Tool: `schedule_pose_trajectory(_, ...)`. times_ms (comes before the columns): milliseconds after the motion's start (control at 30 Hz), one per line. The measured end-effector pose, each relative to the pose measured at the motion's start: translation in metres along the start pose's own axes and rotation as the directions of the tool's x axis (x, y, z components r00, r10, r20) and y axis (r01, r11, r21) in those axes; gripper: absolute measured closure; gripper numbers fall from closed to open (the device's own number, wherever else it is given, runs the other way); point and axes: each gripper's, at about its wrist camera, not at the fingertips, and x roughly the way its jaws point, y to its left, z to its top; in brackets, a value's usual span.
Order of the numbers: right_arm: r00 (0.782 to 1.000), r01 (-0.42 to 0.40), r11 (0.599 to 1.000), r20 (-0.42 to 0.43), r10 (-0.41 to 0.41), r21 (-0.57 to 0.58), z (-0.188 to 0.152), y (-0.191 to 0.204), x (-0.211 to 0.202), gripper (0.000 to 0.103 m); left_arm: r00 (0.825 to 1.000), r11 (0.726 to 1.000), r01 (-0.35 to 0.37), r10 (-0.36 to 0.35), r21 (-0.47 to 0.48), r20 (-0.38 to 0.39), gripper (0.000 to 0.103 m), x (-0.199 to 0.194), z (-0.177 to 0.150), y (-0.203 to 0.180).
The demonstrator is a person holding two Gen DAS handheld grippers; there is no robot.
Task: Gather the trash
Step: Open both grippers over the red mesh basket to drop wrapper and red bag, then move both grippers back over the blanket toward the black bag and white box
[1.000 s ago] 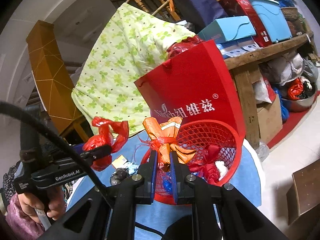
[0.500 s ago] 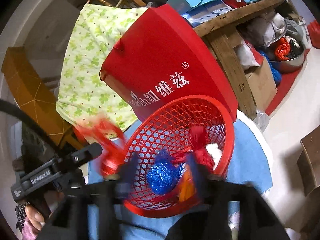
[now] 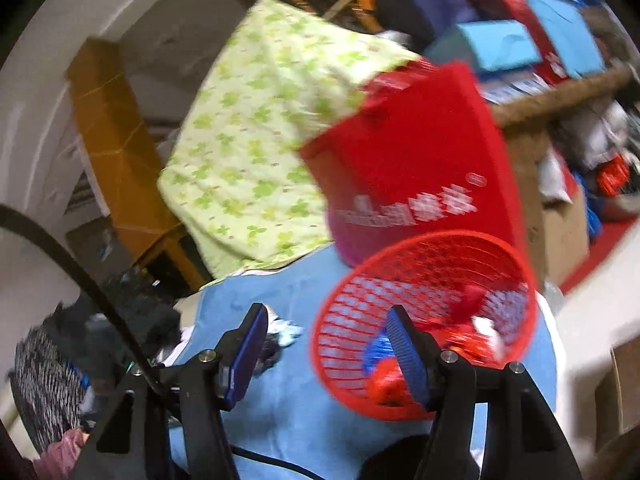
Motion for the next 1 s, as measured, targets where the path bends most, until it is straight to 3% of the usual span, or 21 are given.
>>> schedule_pose_trajectory(167, 0.993, -0.103, 0.989, -0.072, 0.096, -0.110, -0.016, 0.060, 0.031, 0.037, 0.985, 0.980, -0.174, 0.173, -0.096, -0.014, 0.030, -0.006, -0.044, 0.060)
schedule_pose_trajectory(333, 0.967, -0.166, 0.970, -0.222, 0.125, -0.176, -0.053, 0.103, 0.082, 0.037, 0.966, 0.941, -0.260, 0.253, -0.219, -0.061, 0.030, 0.005, -0.075, 0.112)
schedule_pose_trajectory(433, 0.944, -0.154, 0.960, -0.321, 0.074, -0.235, -0.087, 0.118, 0.122, 0.037, 0.960, 0.915, -0.281, 0.262, -0.291, -0.102, 0.030, 0.016, -0.096, 0.141)
schedule_pose_trajectory(600, 0.911, -0.078, 0.953, -0.410, -0.052, -0.294, -0.133, 0.107, 0.173, 0.037, 0.952, 0.875, -0.305, 0.271, -0.375, -0.142, 0.030, 0.036, -0.124, 0.174)
schedule_pose_trajectory(800, 0.918, 0.048, 0.928, -0.350, -0.187, -0.371, -0.160, 0.072, 0.207, 0.037, 0.957, 0.854, -0.289, 0.266, -0.432, -0.114, 0.030, 0.055, -0.146, 0.190)
schedule_pose_trajectory(867, 0.889, 0.091, 0.917, -0.382, -0.250, -0.388, -0.165, 0.062, 0.219, 0.037, 0.954, 0.855, -0.298, 0.277, -0.423, -0.112, 0.030, 0.059, -0.155, 0.187)
schedule_pose_trajectory(1000, 0.881, 0.098, 0.921, -0.398, -0.257, -0.377, -0.167, 0.057, 0.227, 0.037, 0.952, 0.859, -0.304, 0.288, -0.411, -0.103, 0.026, 0.062, -0.157, 0.185)
